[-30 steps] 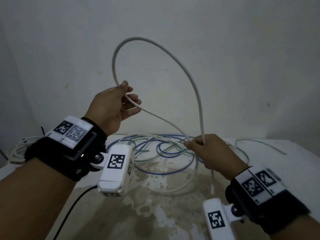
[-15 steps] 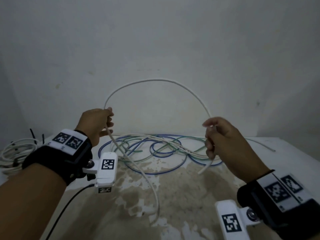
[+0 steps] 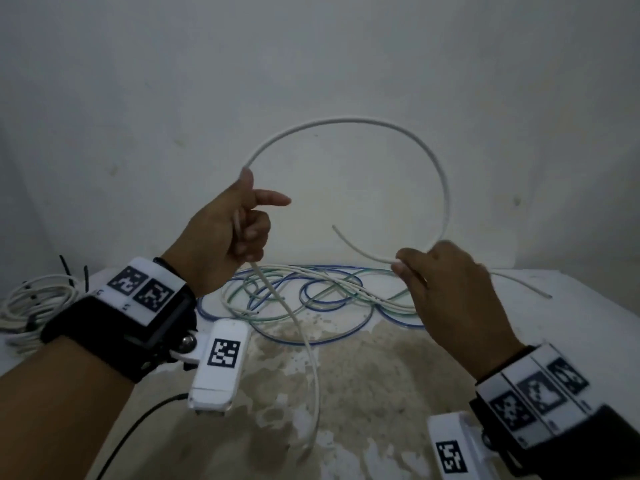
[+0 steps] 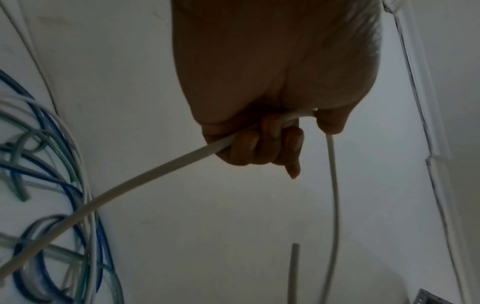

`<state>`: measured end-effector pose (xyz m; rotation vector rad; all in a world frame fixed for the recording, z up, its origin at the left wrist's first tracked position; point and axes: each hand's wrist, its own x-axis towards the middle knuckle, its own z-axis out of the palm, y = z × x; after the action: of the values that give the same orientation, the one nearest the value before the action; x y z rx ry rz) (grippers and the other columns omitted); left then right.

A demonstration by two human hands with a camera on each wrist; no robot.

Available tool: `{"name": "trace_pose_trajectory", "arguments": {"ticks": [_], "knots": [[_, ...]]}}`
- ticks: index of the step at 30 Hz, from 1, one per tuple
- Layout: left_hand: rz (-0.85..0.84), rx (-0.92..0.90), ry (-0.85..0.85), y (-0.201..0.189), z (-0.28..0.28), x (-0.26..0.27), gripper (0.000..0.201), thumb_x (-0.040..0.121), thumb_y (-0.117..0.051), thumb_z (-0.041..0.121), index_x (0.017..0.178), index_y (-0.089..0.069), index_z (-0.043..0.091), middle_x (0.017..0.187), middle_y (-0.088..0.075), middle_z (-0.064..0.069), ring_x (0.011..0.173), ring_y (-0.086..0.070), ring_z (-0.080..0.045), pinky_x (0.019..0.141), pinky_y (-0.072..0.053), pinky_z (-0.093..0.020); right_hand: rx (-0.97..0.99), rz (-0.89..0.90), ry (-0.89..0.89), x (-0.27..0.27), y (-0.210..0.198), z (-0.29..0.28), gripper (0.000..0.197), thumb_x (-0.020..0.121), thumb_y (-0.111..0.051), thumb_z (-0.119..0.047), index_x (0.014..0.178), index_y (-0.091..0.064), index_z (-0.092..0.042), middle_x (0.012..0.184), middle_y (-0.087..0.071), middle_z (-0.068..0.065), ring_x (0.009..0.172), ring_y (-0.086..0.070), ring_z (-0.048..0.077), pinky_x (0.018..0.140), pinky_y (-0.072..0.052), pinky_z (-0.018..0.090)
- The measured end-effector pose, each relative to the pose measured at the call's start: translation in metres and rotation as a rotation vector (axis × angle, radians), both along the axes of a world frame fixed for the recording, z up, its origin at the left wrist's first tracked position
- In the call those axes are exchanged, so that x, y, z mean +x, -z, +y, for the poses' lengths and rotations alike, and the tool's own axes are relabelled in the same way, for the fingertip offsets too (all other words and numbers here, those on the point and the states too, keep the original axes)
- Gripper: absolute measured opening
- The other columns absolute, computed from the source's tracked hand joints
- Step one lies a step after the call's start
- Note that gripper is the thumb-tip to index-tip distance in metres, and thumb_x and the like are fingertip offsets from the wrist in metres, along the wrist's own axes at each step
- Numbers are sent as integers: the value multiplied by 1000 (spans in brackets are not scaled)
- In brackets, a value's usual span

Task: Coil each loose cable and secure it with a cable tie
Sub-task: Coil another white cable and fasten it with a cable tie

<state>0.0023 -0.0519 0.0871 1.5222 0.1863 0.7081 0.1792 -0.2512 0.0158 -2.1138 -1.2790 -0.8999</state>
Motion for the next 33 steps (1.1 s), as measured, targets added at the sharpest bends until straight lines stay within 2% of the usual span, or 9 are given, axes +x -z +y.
{"name": "trace_pose_trajectory", "arguments": {"ticks": [2,5,8,11,15,19,22,29,33], "knots": [[-11,-2,20,0,-6,1,56,85,-36,59,97,-61,11,48,-27,4,42,-16,-10,44,-15,-24,73,-106,80,-2,-1,-1,32,92,-43,-36,74,-61,-17,68,-33,2,59,-37,21,52,-23,28],[-15,20,-10,7,-14,4,48,91,-37,52,97,-61,11,52,-26,4,46,-14,-11,49,-12,-27,188,-63,-100,-2,1,6,30,91,-45,-23,71,-61,-8,76,-45,8,68,-43,23,62,-25,29],[-64,63,-66,19,-25,10,31,103,-32,25,99,-59,9,55,-35,4,45,-26,-10,47,-21,-24,282,436,-371,-14,-5,11,24,98,-36,-18,90,-57,-11,74,-58,4,69,-54,18,64,-36,18],[-96,47,-11,29,-40,15,26,102,-31,13,103,-57,7,55,-43,4,45,-29,-9,44,-24,-19,358,891,-455,-23,-13,12,21,100,-35,-13,98,-54,-22,62,-47,-1,55,-42,20,59,-39,34],[-66,215,2,44,-59,20,21,102,-33,13,100,-54,13,57,-39,6,47,-28,-7,46,-22,-19,497,1276,-529,-31,-23,22,24,99,-37,-13,84,-56,-11,57,-36,4,46,-33,18,47,-36,29],[7,706,2,65,-71,21,16,96,-37,31,96,-52,25,63,-49,16,55,-38,-3,53,-30,-18,589,1674,-753,-35,-34,31,22,100,-40,-24,99,-51,-5,61,-40,1,46,-34,13,43,-35,25],[45,950,-42,74,-77,22,14,98,-33,34,100,-48,35,71,-54,21,62,-47,2,56,-31,-14,502,1595,-708,-35,-39,35,39,93,-49,-49,89,-58,-11,65,-48,-1,52,-39,13,44,-38,23],[310,1297,-86,100,-46,19,22,96,-34,41,83,-42,25,63,-45,9,57,-40,-8,55,-33,-28,723,1357,-714,-24,-63,23,22,99,-41,-24,83,-54,-16,45,-42,-10,46,-34,8,45,-25,22],[502,1142,-317,98,16,12,37,92,-30,40,80,-56,17,73,-58,1,71,-53,-23,62,-34,-31,882,1349,-819,-4,-90,0,27,101,-36,-28,82,-51,-17,43,-34,-9,40,-28,7,40,-28,16]]}}
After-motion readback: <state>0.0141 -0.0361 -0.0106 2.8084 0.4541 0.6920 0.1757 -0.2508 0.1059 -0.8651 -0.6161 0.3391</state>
